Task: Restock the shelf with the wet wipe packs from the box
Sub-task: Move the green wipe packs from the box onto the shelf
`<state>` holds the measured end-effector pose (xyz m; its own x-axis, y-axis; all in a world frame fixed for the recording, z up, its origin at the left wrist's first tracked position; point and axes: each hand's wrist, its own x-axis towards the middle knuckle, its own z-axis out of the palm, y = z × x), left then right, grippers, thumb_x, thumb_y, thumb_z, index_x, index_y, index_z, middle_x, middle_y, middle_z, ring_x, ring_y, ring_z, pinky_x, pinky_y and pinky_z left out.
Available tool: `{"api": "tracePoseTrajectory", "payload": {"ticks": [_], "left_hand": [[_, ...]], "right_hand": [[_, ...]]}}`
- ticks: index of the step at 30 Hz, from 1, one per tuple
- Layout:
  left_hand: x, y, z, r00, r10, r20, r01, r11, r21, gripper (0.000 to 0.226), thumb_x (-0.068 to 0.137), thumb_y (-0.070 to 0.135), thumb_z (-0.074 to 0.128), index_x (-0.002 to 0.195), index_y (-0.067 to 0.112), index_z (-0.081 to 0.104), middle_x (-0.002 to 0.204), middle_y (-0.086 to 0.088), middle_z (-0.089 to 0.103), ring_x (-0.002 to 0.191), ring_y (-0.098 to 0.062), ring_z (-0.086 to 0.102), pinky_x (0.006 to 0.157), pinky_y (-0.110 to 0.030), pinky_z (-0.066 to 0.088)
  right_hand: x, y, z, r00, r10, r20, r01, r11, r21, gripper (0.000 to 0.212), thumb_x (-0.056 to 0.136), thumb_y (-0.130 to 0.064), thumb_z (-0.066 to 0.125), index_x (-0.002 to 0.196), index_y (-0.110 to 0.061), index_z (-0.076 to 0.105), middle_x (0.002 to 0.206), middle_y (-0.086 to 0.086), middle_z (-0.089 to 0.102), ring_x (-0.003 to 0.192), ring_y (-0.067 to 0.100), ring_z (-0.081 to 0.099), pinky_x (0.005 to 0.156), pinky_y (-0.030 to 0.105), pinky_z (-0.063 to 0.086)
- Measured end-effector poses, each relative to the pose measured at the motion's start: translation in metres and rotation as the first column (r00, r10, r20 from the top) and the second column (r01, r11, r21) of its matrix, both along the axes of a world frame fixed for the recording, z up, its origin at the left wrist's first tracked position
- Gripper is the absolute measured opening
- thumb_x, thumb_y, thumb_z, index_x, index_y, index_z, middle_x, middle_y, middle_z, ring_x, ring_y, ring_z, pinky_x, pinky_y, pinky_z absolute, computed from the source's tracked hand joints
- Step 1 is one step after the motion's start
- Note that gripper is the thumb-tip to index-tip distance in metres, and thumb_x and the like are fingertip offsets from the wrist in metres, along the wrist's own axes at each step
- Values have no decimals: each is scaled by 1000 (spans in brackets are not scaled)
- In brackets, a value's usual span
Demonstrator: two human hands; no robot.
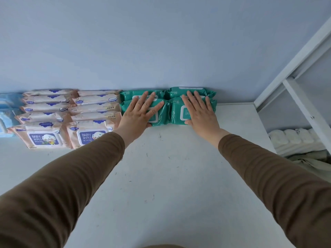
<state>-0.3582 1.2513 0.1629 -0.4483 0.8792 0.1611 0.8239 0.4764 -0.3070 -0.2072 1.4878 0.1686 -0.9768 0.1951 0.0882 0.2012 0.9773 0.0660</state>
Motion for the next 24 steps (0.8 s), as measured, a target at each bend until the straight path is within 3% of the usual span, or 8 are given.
{"api": "tracePoseTrajectory", "payload": {"ticks": [6,10,12,15,20,24], "left_hand": [[1,3,1,996,29,80,-36,996,85,105,82,65,55,157,28,-8,166,-8,-6,152,-30,-6,122,-51,11],[2,8,7,982,117,147,-118,993,1,95,91,63,45,155,29,-16,165,-8,-12,151,-30,-12,123,-48,0],[10,8,14,979,131,156,-133,991,5,95,91,62,47,155,27,-15,165,-8,-13,151,-30,-13,122,-49,0],[32,-16,27,983,76,168,-105,979,175,96,89,57,52,158,24,-5,166,-5,-6,152,-26,-8,123,-48,5],[41,-124,37,974,49,220,-111,954,280,86,88,45,57,158,24,12,165,-2,11,152,-22,4,122,-46,15],[4,-228,42,950,181,256,-240,946,220,83,85,42,68,153,21,27,154,-8,32,142,-30,29,115,-49,31]], "right_hand": [[0,-1,6,1000,-12,-22,13,998,54,99,91,-48,62,160,-21,-5,169,3,-5,155,26,-7,123,51,-2],[-9,-8,11,995,-80,55,79,997,23,96,97,-44,57,158,-19,-12,168,4,-11,155,26,-9,124,52,1],[-10,-26,20,994,-102,27,103,994,-29,96,95,-45,58,159,-19,-8,168,3,-9,155,25,-8,123,52,-1],[-7,-70,35,995,-45,-87,27,979,-201,90,96,-42,57,160,-21,-3,169,-1,-6,155,21,-7,124,48,-2],[-17,-164,52,966,172,-195,-223,933,-283,79,95,-34,61,159,-15,19,168,3,11,155,24,5,126,46,8],[-45,-232,58,948,212,-237,-273,925,-265,73,87,-34,70,150,-14,40,151,5,43,138,28,37,115,43,34]]}}
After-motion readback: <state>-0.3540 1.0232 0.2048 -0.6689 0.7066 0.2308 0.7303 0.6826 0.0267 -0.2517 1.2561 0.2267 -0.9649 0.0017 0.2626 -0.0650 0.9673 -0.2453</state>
